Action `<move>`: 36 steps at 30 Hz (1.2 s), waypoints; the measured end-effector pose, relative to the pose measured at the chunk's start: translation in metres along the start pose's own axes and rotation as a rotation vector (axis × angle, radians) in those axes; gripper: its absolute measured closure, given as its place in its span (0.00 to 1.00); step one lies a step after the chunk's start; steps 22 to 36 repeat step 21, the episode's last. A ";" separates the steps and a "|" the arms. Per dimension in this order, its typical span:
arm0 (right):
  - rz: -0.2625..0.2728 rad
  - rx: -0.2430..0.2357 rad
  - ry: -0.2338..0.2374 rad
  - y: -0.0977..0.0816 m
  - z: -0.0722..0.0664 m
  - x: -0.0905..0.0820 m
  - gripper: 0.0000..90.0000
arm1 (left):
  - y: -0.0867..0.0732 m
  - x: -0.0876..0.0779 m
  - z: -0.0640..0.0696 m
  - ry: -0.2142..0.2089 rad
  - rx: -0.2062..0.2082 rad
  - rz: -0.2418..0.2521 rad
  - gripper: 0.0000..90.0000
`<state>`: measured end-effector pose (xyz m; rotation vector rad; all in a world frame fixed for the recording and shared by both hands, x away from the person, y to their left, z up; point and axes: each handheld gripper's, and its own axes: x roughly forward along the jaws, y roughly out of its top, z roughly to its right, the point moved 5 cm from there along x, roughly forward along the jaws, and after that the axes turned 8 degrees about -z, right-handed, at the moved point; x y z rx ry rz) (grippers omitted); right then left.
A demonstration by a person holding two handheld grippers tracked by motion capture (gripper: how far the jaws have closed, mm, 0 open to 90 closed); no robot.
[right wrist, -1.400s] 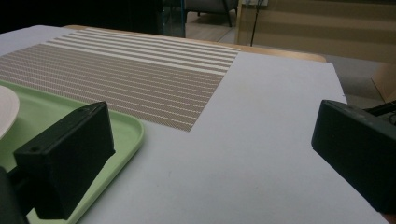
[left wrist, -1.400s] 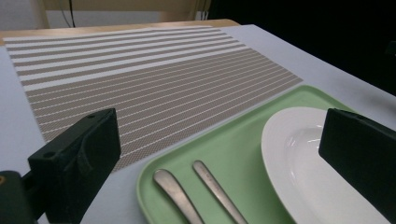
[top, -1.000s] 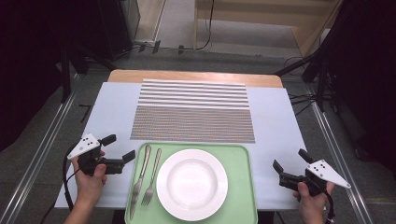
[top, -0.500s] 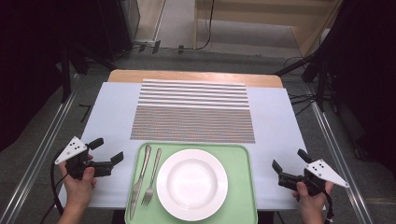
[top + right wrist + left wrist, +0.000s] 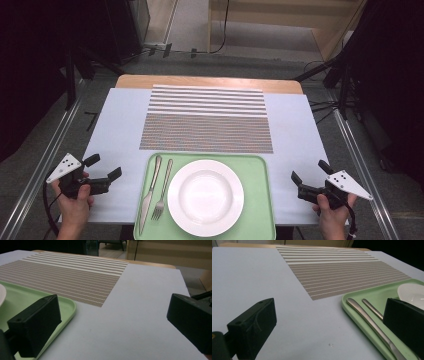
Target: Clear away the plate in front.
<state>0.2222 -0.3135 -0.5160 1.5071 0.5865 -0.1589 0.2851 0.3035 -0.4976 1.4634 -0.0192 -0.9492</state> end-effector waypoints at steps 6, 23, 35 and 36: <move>-0.009 0.010 0.001 -0.001 0.000 0.000 0.00 | -0.005 -0.008 -0.005 0.026 0.000 0.006 0.00; -0.022 0.003 0.012 -0.002 -0.001 0.004 0.00 | -0.012 -0.016 -0.013 0.069 -0.022 0.018 0.00; -0.022 0.003 0.012 -0.002 -0.001 0.004 0.00 | -0.012 -0.016 -0.013 0.069 -0.022 0.018 0.00; -0.022 0.003 0.012 -0.002 -0.001 0.004 0.00 | -0.012 -0.016 -0.013 0.069 -0.022 0.018 0.00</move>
